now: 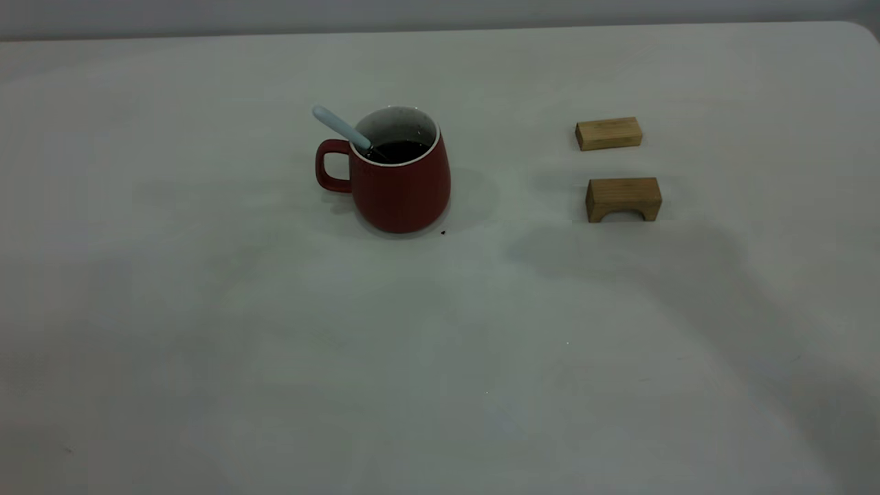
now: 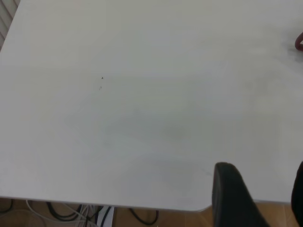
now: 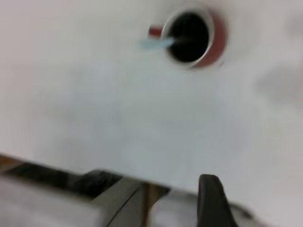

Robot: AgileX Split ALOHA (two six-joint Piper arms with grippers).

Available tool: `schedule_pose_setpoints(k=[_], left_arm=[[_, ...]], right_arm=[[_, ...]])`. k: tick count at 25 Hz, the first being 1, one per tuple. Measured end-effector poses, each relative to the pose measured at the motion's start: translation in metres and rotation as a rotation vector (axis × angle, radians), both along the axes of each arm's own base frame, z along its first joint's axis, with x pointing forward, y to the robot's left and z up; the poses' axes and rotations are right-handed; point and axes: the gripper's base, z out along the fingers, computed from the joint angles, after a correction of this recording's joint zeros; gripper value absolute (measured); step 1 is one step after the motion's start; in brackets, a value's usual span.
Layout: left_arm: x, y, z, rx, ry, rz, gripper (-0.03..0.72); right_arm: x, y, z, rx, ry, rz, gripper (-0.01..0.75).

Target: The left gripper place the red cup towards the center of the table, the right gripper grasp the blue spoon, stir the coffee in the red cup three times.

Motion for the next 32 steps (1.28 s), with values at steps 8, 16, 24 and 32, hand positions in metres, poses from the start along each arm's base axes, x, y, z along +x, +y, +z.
schedule_pose_setpoints(k=[8, 16, 24, 32], left_arm=[[0.0, 0.0, 0.0, 0.0, 0.0, 0.0, 0.382], [0.0, 0.0, 0.0, 0.0, 0.0, 0.0, 0.382], [0.0, 0.0, 0.0, 0.0, 0.0, 0.0, 0.382], [0.0, 0.0, 0.0, 0.0, 0.0, 0.0, 0.382]], right_arm=[[-0.103, -0.052, 0.052, -0.135, -0.262, 0.068, 0.493], [-0.21, -0.1, 0.021, -0.25, -0.383, 0.122, 0.493], [-0.293, -0.141, -0.04, -0.346, -0.505, -0.028, 0.493], [-0.315, -0.146, -0.094, -0.361, -0.609, -0.214, 0.493]])
